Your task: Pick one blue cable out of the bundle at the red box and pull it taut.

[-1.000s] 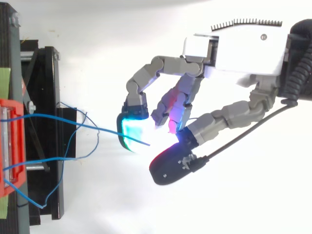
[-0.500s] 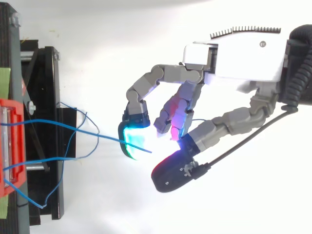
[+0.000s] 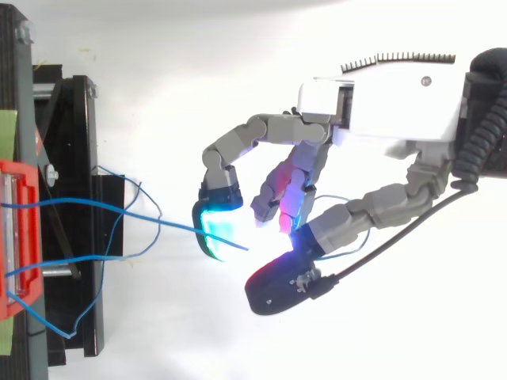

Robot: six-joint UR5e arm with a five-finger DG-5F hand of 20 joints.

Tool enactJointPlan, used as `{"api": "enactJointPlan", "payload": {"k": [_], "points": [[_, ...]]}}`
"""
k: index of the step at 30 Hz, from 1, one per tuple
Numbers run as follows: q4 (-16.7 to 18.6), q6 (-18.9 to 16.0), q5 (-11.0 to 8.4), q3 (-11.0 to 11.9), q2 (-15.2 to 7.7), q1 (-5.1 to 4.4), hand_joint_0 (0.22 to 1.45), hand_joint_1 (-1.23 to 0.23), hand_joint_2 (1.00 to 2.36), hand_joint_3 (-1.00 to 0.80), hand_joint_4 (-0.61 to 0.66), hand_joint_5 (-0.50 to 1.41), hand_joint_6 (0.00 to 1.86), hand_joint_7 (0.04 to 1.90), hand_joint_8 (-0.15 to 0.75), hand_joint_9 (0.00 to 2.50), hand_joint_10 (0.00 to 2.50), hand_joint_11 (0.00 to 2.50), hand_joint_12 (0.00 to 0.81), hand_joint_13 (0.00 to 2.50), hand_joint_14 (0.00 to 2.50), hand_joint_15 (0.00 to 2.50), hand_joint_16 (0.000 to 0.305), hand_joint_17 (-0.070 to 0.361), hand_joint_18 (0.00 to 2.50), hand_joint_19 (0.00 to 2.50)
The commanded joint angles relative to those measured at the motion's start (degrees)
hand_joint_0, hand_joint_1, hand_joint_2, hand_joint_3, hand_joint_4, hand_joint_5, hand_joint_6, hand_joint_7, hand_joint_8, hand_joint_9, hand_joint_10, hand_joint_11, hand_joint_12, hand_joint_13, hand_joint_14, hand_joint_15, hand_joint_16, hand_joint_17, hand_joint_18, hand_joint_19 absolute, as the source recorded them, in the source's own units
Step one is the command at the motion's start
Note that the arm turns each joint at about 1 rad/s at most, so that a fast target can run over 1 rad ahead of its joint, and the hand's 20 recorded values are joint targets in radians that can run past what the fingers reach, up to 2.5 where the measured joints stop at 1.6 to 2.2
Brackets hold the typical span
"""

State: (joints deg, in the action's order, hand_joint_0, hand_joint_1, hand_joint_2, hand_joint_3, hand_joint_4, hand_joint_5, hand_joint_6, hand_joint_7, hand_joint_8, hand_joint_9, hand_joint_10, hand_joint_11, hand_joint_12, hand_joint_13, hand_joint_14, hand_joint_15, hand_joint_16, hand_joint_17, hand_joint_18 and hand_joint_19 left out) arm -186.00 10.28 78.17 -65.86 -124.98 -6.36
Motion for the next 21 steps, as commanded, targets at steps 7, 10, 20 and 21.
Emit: {"api": "enactJointPlan", "payload": {"k": [7, 10, 20, 21], "points": [[-0.68, 0.44, 0.14, -0.76, 0.0, -0.32, 0.6, -0.86, 1.02, -0.22, -0.09, 0.1, 0.5, 1.35, 0.315, 1.1, 0.0, 0.03, 0.392, 0.64, 0.0, 0.15, 0.053, 0.12, 0.62, 0.31], [-0.33, 0.35, 1.55, -2.52, 0.0, -0.32, 0.6, -0.85, 1.02, -0.22, -0.09, 0.1, 0.5, 1.34, 0.318, 1.01, 0.0, 0.0, 0.399, 0.62, 0.0, 0.15, 0.054, 0.122, 0.58, 0.3], [-0.59, 0.44, 3.66, -3.75, 0.0, -0.24, 0.6, -0.84, 1.02, -0.24, -0.09, 0.1, 0.5, 1.33, 0.318, 0.93, 0.0, 0.0, 0.407, 0.58, 0.0, 0.14, 0.056, 0.126, 0.54, 0.29], [-0.59, 0.44, 3.75, -3.75, 0.0, -0.24, 0.6, -0.83, 1.02, -0.25, -0.1, 0.1, 0.5, 1.33, 0.318, 0.93, 0.0, 0.0, 0.407, 0.58, 0.0, 0.14, 0.056, 0.126, 0.54, 0.29]]}}
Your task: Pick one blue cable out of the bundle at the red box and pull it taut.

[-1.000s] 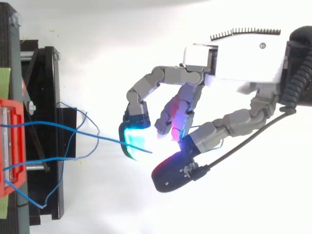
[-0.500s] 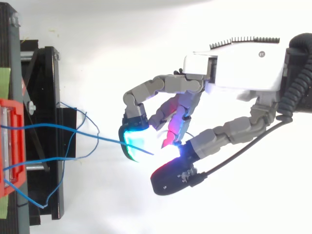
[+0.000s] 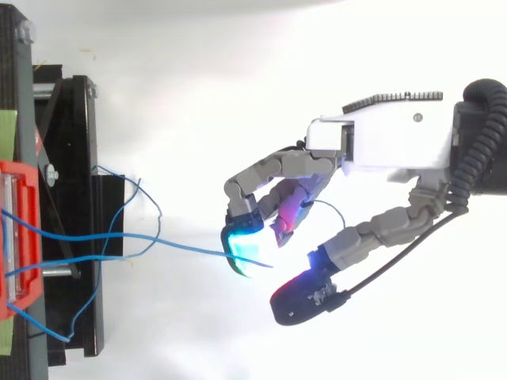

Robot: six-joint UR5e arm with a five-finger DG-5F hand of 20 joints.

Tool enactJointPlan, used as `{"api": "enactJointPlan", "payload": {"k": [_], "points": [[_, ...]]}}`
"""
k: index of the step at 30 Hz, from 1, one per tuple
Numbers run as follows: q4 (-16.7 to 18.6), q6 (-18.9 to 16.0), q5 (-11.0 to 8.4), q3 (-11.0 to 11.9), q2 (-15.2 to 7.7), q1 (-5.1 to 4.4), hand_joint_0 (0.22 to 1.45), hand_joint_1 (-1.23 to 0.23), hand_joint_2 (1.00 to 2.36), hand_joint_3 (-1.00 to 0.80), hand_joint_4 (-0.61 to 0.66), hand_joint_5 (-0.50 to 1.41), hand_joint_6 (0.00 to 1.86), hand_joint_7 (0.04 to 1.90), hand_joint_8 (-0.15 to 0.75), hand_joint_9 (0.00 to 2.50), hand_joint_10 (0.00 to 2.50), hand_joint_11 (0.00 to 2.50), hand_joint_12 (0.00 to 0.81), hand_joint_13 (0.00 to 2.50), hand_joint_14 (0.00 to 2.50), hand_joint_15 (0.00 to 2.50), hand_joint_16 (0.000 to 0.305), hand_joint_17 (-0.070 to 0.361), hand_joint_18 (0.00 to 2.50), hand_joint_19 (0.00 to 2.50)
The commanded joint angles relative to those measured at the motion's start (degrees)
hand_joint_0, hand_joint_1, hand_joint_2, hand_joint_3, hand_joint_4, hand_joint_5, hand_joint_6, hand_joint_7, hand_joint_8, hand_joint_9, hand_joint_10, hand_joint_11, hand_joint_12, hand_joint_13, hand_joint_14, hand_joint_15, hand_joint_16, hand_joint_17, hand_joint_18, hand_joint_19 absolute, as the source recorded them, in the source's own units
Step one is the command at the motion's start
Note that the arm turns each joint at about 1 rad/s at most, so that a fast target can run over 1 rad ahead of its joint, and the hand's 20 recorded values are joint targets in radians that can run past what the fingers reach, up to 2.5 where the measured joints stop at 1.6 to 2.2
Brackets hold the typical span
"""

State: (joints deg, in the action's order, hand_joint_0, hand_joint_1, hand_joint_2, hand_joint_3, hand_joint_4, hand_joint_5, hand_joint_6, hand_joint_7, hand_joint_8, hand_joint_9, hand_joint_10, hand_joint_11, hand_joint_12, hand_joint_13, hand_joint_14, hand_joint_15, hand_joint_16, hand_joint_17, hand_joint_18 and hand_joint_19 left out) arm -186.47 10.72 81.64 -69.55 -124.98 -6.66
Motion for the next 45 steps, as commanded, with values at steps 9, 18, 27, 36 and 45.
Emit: {"api": "enactJointPlan", "payload": {"k": [9, 18, 27, 36, 45], "points": [[-0.82, 0.0, 0.98, -0.06, 0.0, 0.33, 0.57, -0.75, 1.01, -0.37, -0.14, 0.08, 0.5, 1.3, 0.326, 1.0, 0.0, 0.02, 0.404, 0.6, 0.0, 0.15, 0.056, 0.125, 0.53, 0.32], [-0.91, 0.09, 0.71, -0.06, 1.23, 0.24, 0.55, -0.75, 1.01, -0.43, -0.09, 0.1, 0.5, 1.31, 0.34, 1.14, 0.0, 0.03, 0.402, 0.72, 0.0, 0.17, 0.055, 0.124, 0.63, 0.35], [-0.91, 0.18, 0.71, -0.06, 2.02, 0.15, 0.55, -0.71, 1.0, -0.5, -0.05, 0.12, 0.5, 1.3, 0.295, 1.27, 0.0, 0.0, 0.395, 0.85, 0.01, 0.18, 0.054, 0.122, 0.75, 0.37], [-0.91, 2.73, 0.63, -0.06, 3.69, -0.11, 0.61, -0.75, 1.01, -0.36, -0.05, 0.12, 0.5, 1.28, 0.266, 1.38, 0.0, 0.01, 0.373, 0.92, 0.01, 0.2, 0.052, 0.116, 0.79, 0.39], [-0.82, 3.25, 0.45, -0.06, 3.78, -0.11, 0.61, -0.76, 1.02, -0.22, -0.11, 0.12, 0.5, 1.24, 0.275, 1.47, 0.0, 0.06, 0.363, 0.95, 0.01, 0.2, 0.051, 0.115, 0.76, 0.35]]}}
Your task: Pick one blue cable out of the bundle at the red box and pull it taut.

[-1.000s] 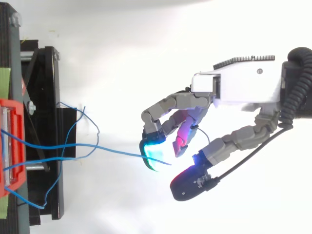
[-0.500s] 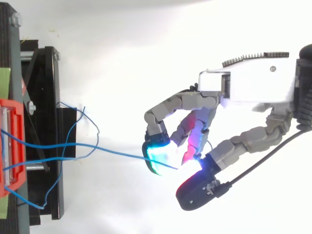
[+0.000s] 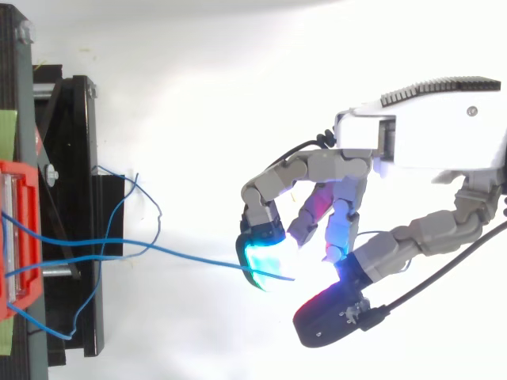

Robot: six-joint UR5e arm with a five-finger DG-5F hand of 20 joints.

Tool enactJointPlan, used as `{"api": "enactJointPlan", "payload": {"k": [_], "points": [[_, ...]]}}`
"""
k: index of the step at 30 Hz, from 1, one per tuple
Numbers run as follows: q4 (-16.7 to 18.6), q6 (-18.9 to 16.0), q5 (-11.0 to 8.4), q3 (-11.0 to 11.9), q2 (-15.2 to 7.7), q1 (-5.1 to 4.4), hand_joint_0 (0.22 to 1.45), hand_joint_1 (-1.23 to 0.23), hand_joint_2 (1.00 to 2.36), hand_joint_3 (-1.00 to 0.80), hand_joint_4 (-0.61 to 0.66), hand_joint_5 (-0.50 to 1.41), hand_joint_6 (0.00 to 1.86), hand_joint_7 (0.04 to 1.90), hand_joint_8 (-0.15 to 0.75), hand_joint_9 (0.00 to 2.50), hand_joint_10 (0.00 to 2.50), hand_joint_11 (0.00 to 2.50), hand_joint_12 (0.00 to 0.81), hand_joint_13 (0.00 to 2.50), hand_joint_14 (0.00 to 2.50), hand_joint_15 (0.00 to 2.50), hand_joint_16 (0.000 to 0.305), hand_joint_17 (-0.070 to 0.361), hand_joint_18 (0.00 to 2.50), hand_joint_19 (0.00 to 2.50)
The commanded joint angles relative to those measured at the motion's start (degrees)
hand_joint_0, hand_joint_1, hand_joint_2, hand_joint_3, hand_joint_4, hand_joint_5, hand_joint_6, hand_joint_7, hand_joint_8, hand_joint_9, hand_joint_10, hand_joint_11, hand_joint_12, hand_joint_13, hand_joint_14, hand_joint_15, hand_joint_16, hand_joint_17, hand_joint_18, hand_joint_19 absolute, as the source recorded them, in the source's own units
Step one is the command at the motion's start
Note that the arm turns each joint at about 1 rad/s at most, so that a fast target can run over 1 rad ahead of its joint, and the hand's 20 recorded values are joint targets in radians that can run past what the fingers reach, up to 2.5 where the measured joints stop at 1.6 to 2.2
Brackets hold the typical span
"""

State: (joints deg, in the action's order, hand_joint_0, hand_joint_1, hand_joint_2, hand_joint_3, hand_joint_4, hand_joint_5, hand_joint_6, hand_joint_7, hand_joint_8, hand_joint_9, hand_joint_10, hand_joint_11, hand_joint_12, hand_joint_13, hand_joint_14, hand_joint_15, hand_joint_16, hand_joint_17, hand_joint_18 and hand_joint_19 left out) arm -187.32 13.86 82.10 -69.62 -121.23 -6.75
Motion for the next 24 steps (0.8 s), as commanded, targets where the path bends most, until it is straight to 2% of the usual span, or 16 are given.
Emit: {"api": "enactJointPlan", "payload": {"k": [1, 7, 14, 20, 24], "points": [[0.03, 0.11, -0.01, 0.01, 0.03, -0.01, 0.61, -0.76, 1.02, -0.22, -0.12, 0.12, 0.5, 1.24, 0.279, 1.48, 0.0, 0.06, 0.364, 0.95, 0.0, 0.19, 0.051, 0.116, 0.75, 0.35], [0.03, 0.2, -0.01, 0.01, 0.03, -0.1, 0.61, -0.76, 1.02, -0.23, -0.12, 0.12, 0.5, 1.23, 0.29, 1.47, 0.0, 0.08, 0.37, 0.93, 0.0, 0.2, 0.052, 0.116, 0.71, 0.35], [0.11, 0.11, -0.8, 0.01, 0.03, -0.37, 0.62, -0.75, 1.02, -0.24, -0.12, 0.12, 0.5, 1.25, 0.363, 1.35, 0.0, 0.01, 0.39, 0.89, 0.0, 0.18, 0.053, 0.119, 0.67, 0.32], [0.55, 0.11, -1.07, 0.01, 0.03, -0.54, 0.62, -0.74, 1.02, -0.27, -0.11, 0.11, 0.5, 1.24, 0.336, 1.13, 0.0, 0.0, 0.408, 0.86, 0.0, 0.18, 0.053, 0.119, 0.64, 0.32], [0.64, -0.15, -1.15, -0.08, 0.03, -0.63, 0.62, -0.73, 1.02, -0.27, -0.11, 0.11, 0.51, 1.24, 0.33, 1.08, 0.0, 0.0, 0.411, 0.86, 0.0, 0.19, 0.053, 0.119, 0.63, 0.32]]}}
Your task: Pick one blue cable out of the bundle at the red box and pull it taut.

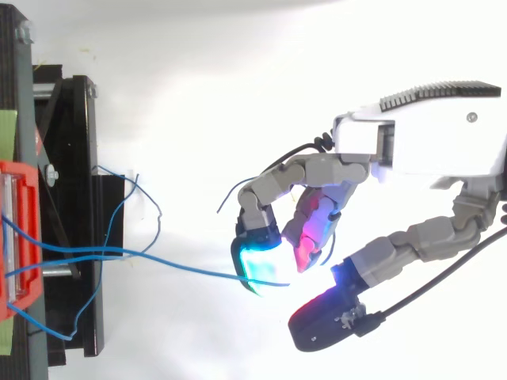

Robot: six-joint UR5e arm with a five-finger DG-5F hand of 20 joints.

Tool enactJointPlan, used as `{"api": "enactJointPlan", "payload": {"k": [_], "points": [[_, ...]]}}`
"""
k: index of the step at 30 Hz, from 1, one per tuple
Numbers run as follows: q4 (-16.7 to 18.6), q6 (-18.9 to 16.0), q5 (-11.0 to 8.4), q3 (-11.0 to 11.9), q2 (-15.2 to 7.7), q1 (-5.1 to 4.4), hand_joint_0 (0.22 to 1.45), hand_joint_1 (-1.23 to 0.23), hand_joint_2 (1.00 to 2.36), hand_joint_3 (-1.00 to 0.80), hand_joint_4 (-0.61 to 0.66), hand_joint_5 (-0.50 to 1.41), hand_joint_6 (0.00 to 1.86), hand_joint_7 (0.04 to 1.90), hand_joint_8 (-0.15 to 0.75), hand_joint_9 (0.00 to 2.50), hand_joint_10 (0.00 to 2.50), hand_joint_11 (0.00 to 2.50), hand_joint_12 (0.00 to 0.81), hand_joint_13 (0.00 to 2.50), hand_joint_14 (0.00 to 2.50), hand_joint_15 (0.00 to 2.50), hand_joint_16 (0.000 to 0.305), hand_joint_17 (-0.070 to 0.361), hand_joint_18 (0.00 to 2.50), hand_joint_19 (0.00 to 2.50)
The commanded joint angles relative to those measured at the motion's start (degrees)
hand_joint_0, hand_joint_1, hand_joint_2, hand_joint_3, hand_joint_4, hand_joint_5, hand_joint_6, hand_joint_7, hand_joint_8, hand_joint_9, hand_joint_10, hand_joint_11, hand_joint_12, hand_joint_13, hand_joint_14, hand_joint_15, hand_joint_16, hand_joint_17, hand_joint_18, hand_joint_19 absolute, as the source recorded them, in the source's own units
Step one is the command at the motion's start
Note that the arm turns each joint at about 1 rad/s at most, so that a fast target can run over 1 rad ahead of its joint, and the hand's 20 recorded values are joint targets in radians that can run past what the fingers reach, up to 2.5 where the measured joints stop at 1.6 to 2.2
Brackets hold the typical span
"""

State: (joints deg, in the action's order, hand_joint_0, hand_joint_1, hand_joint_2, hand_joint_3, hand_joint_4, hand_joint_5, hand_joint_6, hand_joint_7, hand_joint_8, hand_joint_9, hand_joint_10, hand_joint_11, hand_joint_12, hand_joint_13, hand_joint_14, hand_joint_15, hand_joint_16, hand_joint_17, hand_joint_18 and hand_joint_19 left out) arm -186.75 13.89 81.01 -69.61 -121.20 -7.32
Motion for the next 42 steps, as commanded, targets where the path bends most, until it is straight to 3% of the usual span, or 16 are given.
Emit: {"api": "enactJointPlan", "payload": {"k": [1, 5, 10, 13, 27, 37, 42], "points": [[0.07, -0.18, 0.02, 0.0, -0.08, -0.07, 0.62, -0.73, 1.02, -0.27, -0.11, 0.11, 0.51, 1.24, 0.328, 1.07, 0.0, 0.0, 0.409, 0.86, 0.0, 0.2, 0.053, 0.12, 0.63, 0.32], [0.07, -1.06, 0.11, 0.0, -0.08, -0.07, 0.62, -0.74, 1.02, -0.27, -0.11, 0.11, 0.51, 1.24, 0.333, 1.09, 0.0, 0.0, 0.406, 0.87, 0.0, 0.2, 0.053, 0.12, 0.64, 0.32], [-0.01, -6.16, 0.11, 0.0, -0.08, -0.07, 0.6, -0.72, 1.02, -0.34, -0.14, 0.1, 0.5, 1.26, 0.345, 1.14, 0.0, 0.0, 0.402, 0.87, 0.01, 0.21, 0.053, 0.12, 0.64, 0.32], [-0.28, -7.21, 0.11, 0.0, 0.0, -0.07, 0.58, -0.74, 1.01, -0.37, -0.11, 0.1, 0.5, 1.26, 0.352, 1.17, 0.0, 0.01, 0.404, 0.88, 0.0, 0.21, 0.054, 0.121, 0.64, 0.33], [-0.63, -6.95, 0.37, -0.08, 0.0, -0.07, 0.53, -0.8, 1.0, -0.5, -0.03, 0.12, 0.5, 1.25, 0.334, 1.28, 0.0, 0.0, 0.406, 0.99, 0.01, 0.22, 0.055, 0.123, 0.79, 0.36], [-0.45, -6.25, 0.46, 0.0, 0.0, -0.24, 0.54, -0.55, 1.0, -0.5, -0.03, 0.12, 0.5, 1.22, 0.269, 1.34, 0.0, 0.0, 0.396, 1.03, 0.01, 0.23, 0.054, 0.121, 0.81, 0.38], [-0.28, -5.63, 0.46, 0.0, 0.0, -0.33, 0.55, -0.55, 1.01, -0.44, -0.03, 0.12, 0.5, 1.22, 0.255, 1.34, 0.0, 0.0, 0.391, 1.02, 0.01, 0.23, 0.054, 0.121, 0.79, 0.38]]}}
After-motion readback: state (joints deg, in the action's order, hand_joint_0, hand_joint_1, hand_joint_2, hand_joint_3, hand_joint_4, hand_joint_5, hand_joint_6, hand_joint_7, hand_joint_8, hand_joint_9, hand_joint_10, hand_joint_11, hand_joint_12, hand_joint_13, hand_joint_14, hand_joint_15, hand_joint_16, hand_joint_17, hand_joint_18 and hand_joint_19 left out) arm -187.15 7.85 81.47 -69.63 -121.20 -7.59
